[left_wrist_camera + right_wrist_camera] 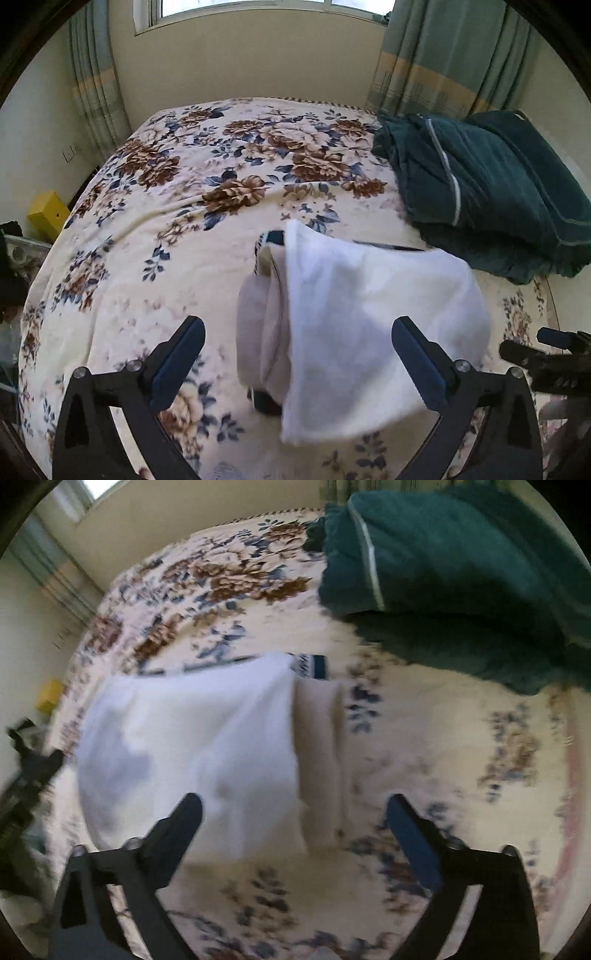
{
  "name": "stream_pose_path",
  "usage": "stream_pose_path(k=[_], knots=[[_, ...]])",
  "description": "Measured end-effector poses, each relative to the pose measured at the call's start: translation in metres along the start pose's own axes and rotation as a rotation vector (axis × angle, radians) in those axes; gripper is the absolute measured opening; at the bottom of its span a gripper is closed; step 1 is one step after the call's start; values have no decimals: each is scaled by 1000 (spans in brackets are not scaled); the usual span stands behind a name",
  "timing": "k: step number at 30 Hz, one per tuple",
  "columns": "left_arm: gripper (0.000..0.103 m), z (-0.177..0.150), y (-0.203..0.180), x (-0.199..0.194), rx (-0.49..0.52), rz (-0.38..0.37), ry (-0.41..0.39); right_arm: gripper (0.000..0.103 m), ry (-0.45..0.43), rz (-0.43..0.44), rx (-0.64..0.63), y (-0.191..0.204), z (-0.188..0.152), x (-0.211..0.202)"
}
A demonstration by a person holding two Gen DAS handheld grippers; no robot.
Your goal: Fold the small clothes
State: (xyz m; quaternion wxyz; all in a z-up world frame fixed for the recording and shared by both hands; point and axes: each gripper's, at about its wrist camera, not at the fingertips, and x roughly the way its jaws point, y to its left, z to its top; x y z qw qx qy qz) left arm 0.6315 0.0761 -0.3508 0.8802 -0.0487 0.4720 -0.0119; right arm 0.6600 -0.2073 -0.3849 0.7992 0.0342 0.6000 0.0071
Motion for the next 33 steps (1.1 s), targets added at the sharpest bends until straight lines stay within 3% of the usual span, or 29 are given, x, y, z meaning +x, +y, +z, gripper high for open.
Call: stream_pose_path(k=[3,7,10,18,25,33], knots=[[103,-11,-11,-25,11,25,-12,103,-21,-95,-20,1,-24,-24],[103,-25,-21,-68,19,36,-37,103,-116,-185,-17,4,-59,-76],[103,-35,-25,-105,11,43,-68,103,-176,-213,-13,4,-83,-120],[103,-69,-42,-222,36,65,-171,103,-292,-222,-3,2,-152,-253],[103,-105,-54,-319,55,57,-254,103,-422,-225,-18,5,-233,-373],[103,-141,-60,-410,57,29,-347,103,-537,-203,-15,10,-314,-476]])
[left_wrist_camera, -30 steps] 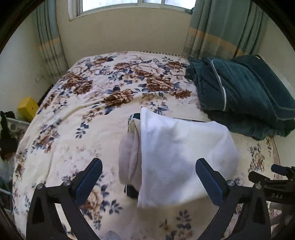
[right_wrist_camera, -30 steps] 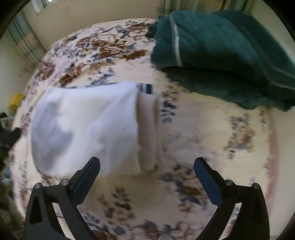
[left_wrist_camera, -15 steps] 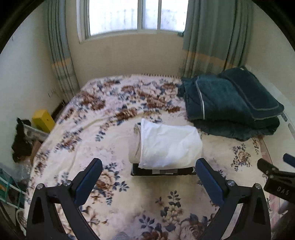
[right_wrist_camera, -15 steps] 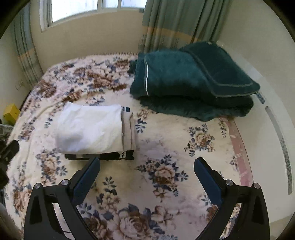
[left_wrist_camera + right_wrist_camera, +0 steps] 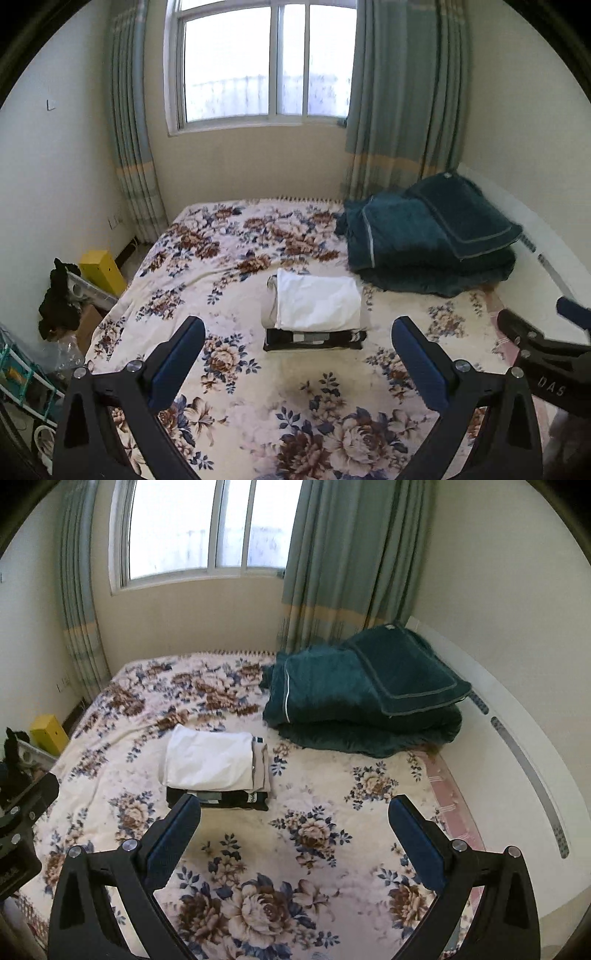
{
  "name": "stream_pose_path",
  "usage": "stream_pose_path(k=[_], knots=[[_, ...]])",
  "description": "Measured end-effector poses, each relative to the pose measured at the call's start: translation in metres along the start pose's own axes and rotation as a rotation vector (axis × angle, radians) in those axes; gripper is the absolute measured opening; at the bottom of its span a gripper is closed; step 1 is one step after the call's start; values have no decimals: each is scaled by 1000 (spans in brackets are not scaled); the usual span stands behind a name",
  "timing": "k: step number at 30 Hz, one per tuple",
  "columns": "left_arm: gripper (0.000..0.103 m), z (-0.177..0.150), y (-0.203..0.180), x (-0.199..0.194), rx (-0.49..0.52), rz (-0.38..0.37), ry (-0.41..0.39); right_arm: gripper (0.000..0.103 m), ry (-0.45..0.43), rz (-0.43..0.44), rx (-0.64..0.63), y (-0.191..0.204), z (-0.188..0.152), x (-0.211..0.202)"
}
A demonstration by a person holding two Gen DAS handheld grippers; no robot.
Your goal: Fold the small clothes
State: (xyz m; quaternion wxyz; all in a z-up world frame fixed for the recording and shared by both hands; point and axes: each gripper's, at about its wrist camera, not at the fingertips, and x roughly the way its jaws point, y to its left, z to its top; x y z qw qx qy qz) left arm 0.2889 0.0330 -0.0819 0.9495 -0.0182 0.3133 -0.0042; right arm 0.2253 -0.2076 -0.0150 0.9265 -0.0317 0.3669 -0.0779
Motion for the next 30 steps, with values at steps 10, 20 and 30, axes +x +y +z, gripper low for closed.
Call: stream_pose_path(k=[10,20,30], knots=[[103,-10,-7,-61,-10,-1,-59,103,-79,45,16,-25,-18,-100],[103,-24,-11,-82,-15,13,-50,103,-104,73,-8,-32,-28,-132],[103,-31,-11,-93,-20,45,-57,103,-92,93,-15,-35,-26,-134]])
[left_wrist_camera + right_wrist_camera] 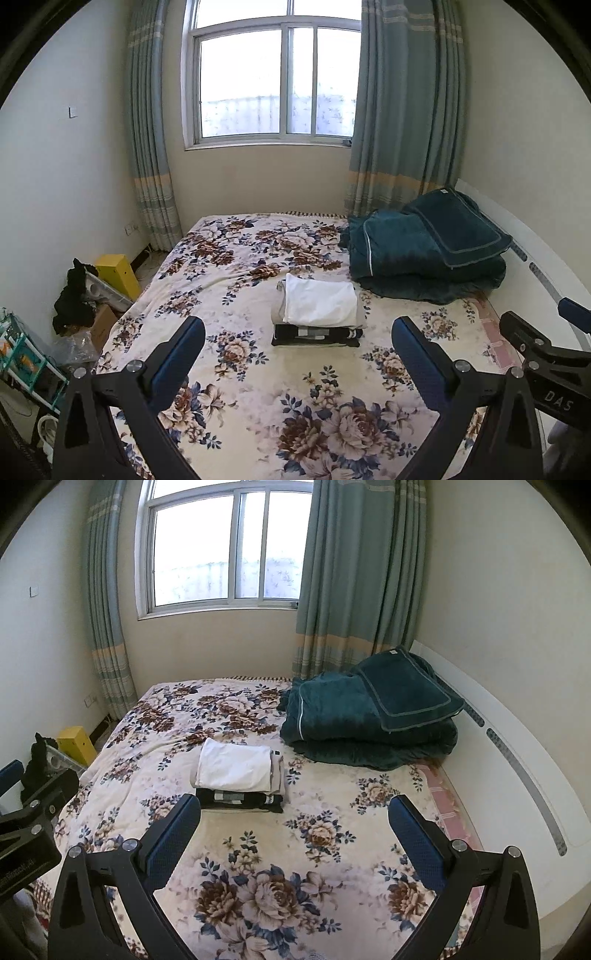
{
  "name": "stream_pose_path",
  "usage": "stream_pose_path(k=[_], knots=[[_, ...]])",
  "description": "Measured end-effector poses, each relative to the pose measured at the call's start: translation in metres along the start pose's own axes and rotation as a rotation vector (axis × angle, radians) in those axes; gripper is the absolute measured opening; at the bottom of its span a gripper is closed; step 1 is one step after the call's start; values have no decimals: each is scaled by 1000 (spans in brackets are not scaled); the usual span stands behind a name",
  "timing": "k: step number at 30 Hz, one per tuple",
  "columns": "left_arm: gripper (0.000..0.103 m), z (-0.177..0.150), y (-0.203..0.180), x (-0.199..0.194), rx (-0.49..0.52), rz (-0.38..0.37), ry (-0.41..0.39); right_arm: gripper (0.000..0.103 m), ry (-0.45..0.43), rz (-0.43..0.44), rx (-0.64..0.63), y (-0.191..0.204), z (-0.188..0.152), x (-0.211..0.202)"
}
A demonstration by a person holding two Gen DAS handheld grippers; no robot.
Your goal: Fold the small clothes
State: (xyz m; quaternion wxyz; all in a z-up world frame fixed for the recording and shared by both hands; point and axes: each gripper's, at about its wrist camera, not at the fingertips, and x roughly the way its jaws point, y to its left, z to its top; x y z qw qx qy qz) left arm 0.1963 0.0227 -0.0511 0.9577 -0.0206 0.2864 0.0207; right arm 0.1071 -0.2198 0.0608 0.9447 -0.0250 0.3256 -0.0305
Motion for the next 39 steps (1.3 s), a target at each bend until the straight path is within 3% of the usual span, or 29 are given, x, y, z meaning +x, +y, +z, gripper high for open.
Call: stream_pose_path(k=[39], knots=[[103,13,5,-20,-9,16,-57,103,-51,45,-1,-4,19,-2]])
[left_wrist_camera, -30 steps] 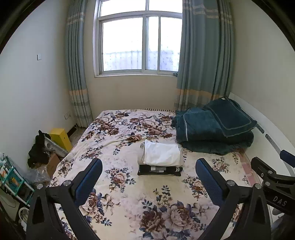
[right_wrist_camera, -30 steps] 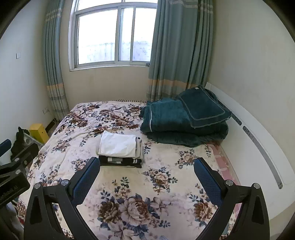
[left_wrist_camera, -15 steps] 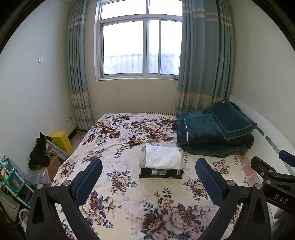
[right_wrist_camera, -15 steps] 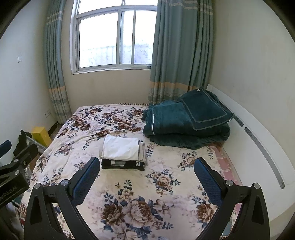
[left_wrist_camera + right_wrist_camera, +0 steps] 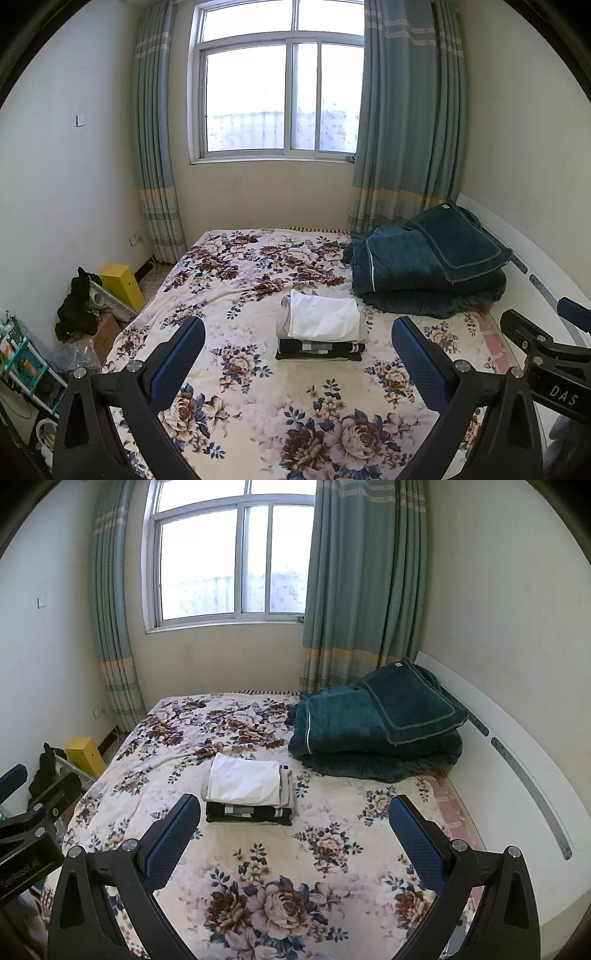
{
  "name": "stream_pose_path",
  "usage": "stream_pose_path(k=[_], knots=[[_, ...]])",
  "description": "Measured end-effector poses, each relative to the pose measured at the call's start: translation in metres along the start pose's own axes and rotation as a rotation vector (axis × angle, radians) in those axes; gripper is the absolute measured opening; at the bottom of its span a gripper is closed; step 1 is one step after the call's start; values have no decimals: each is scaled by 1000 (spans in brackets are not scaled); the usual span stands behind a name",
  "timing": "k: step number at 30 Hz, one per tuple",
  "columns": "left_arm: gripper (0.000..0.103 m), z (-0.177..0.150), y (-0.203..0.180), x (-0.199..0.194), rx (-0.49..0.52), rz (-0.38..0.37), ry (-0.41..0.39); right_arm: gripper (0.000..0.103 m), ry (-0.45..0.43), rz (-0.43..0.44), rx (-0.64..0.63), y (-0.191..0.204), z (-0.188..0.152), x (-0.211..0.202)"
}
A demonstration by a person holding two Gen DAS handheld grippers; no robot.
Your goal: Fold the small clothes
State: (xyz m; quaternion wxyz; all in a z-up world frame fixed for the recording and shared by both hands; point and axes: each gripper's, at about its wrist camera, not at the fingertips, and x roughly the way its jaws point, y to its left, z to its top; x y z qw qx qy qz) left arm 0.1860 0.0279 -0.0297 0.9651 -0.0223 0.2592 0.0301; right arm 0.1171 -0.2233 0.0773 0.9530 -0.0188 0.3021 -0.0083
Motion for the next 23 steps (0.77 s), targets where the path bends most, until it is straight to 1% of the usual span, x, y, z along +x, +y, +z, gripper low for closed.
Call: stream_pose_path(k=[9,23], knots=[[103,2,0,-1,-3,2,-5,103,-11,8,-3,2,5,0],[103,9,0,-1,-1,2,-9,103,-25,13,-6,9,2,-1]])
